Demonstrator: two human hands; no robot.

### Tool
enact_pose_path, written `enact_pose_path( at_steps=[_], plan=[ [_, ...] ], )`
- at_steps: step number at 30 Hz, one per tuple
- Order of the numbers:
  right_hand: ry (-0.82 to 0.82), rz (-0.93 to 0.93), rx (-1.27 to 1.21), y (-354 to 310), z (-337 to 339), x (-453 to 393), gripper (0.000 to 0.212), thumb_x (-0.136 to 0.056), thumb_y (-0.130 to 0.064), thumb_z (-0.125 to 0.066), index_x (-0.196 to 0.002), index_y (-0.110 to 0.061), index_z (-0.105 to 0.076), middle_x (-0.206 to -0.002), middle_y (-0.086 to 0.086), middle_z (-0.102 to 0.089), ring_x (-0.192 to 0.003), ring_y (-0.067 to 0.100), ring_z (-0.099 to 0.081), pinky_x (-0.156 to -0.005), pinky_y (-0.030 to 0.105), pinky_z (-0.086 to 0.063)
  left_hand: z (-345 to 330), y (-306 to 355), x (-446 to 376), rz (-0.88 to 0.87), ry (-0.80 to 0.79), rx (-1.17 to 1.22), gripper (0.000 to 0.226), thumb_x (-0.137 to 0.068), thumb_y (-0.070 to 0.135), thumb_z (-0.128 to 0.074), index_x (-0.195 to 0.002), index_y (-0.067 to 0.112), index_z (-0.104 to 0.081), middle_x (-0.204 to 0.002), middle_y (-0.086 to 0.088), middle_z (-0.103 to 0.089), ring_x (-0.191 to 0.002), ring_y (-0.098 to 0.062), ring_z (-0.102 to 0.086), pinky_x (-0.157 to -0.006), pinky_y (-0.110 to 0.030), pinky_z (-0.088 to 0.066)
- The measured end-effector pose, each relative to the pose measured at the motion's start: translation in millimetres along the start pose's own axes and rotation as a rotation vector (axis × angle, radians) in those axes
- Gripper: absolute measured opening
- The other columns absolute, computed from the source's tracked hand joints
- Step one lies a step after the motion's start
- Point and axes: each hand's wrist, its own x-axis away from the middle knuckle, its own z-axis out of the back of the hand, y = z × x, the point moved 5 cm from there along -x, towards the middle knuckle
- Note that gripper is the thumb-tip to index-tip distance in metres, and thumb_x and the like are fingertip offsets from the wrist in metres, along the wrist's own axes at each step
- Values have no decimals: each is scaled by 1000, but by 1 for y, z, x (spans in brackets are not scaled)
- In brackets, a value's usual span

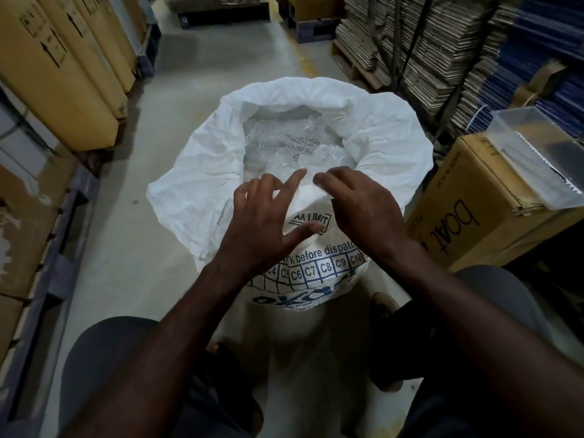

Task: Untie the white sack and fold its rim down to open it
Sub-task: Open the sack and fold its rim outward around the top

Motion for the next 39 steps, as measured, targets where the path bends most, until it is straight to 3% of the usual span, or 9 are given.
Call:
enact_pose_path(
  at_steps=[3, 7, 10, 16, 21, 27, 31, 35, 39],
  plan=[
    [13, 51, 8, -7, -3, -2, 46, -84, 5, -47, -123, -11, -66, -108, 13, -64, -95, 34, -58, -78, 48, -50, -3, -7, 2, 55, -31, 60, 78, -107, 72, -21, -169, 26, -31, -122, 1, -44, -117, -17, -45, -112, -43, -31],
    [-41, 69, -34, -12, -6, -6, 48, -85, 1, -55, -130, -14, -59, -105, 11, -56, -95, 33, -54, -85, 49, -46, 1, -17, 2, -1, 13, 1, 52, -104, 35, -62, -154, 24, -53, -115, -2, -48, -108, -22, -48, -100, -46, -38],
    [-136, 95, -107, -17, -7, -3, 54, -93, -25, -62, -145, -17, -51, -114, 8, -53, -105, 29, -53, -95, 46, -42, 11, -22, 0, 9, 122, -68, 45, -90, 6, -69, -133, 21, -66, -107, -6, -53, -99, -29, -54, -87, -49, -45],
    [-406, -112, -466, -2, -6, 7, 68, -100, -73, -50, -160, -42, -40, -139, -12, -58, -131, 10, -50, -113, 37, -37, 2, -32, -1, 18, 87, -111, 51, -88, 6, -75, -135, 24, -66, -120, 0, -71, -106, -30, -65, -87, -46, -48],
    [-456, -138, -447, 17, -16, 6, 49, -104, -53, -59, -149, -35, -58, -127, 0, -75, -116, 18, -68, -102, 42, -51, -11, -23, -4, -31, 10, -118, 57, -87, 7, -63, -140, 27, -57, -106, 2, -62, -99, -29, -60, -95, -48, -44],
    [-376, -86, -276, 32, -26, 8, 47, -99, -42, -71, -143, -27, -60, -128, 0, -69, -121, 24, -56, -105, 40, -32, -22, -18, 7, -16, -307, 151, 82, -97, 77, -46, -163, 30, -33, -125, 6, -42, -124, -14, -40, -120, -41, -22],
    [-284, 26, -204, 15, -17, 1, 31, -96, -38, -71, -121, -22, -61, -108, -4, -65, -104, 23, -55, -100, 43, -37, -10, -21, 3, -74, -177, 59, 53, -97, 43, -60, -147, 25, -55, -116, 3, -54, -114, -23, -54, -109, -49, -37],
    [-328, 81, -264, -3, -9, 1, 44, -84, -41, -82, -117, -23, -58, -111, -5, -57, -102, 21, -53, -91, 40, -44, 16, -25, 0, -45, 33, 12, 20, -81, 13, -66, -100, 18, -70, -88, 1, -63, -82, -28, -59, -72, -44, -49],
    [-218, 101, -147, -17, -10, -8, 31, -85, -13, -77, -109, -17, -58, -104, 3, -59, -90, 27, -54, -71, 37, -40, 31, -17, 2, -19, 175, -17, 13, -84, 7, -66, -93, 14, -71, -87, 1, -63, -82, -26, -56, -59, -43, -49]
  ],
)
